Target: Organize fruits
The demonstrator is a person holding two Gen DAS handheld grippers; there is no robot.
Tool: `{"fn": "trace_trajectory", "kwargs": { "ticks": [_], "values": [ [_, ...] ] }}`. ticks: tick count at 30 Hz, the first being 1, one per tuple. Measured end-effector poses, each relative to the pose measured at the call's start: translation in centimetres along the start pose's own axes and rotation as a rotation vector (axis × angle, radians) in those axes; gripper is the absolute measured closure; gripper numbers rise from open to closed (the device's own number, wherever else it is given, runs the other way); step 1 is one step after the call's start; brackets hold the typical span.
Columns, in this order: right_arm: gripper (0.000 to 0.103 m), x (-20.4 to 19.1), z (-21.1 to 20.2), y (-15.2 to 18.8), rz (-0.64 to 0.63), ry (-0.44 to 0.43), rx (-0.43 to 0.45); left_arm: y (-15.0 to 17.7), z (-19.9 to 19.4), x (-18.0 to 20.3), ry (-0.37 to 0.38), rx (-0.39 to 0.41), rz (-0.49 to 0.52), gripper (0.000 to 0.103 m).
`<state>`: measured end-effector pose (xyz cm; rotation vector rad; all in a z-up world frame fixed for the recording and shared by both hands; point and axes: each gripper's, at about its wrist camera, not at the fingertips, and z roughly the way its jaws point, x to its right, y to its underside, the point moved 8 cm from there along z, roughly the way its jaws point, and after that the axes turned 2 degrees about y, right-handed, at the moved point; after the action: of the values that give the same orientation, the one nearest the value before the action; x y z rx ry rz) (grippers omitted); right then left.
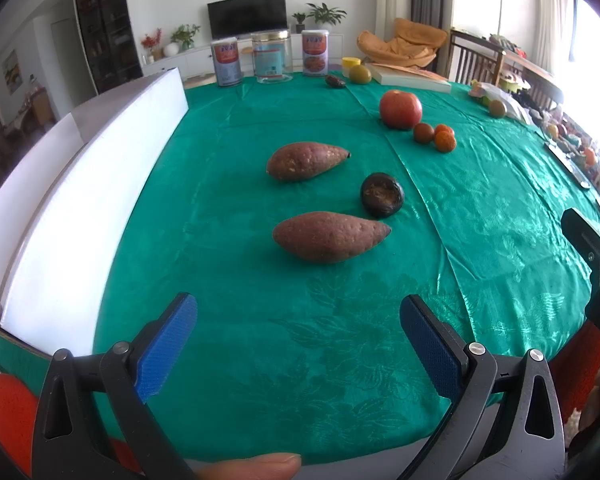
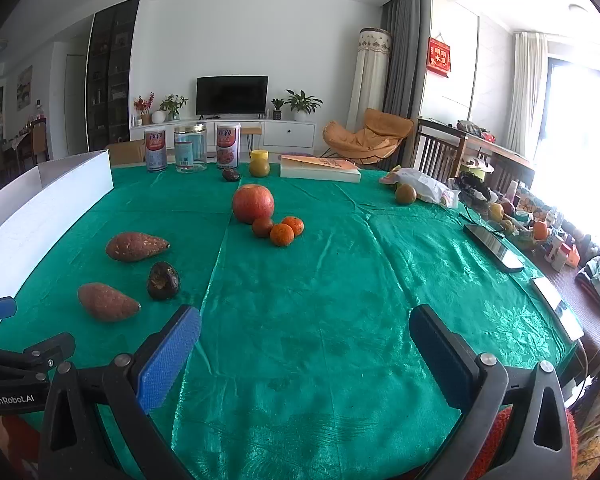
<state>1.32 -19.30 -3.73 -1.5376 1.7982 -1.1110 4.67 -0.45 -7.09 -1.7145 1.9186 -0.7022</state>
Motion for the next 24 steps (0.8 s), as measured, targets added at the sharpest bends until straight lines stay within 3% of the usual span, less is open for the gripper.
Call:
{"fn": "trace_trajectory", "kwargs": {
  "ticks": [16,19,24],
  "values": [
    [0.000,0.2,0.8,0.5,0.009,-0.005,-0.020,0.8,1.3,-0.1,0.011,-0.035,-0.008,0.001],
    [0.000,0.1,2.2,1.3,0.022,-0.025,-0.077,1.5,2.5,0.0,0.032,-0.079,-0.015,0.001],
    [0.000,-1.1,6.7,3.5,0.022,-0.089,-0.249,3.0,5.0,0.0,0.044,-0.145,-0.001,0.001]
  ]
}}
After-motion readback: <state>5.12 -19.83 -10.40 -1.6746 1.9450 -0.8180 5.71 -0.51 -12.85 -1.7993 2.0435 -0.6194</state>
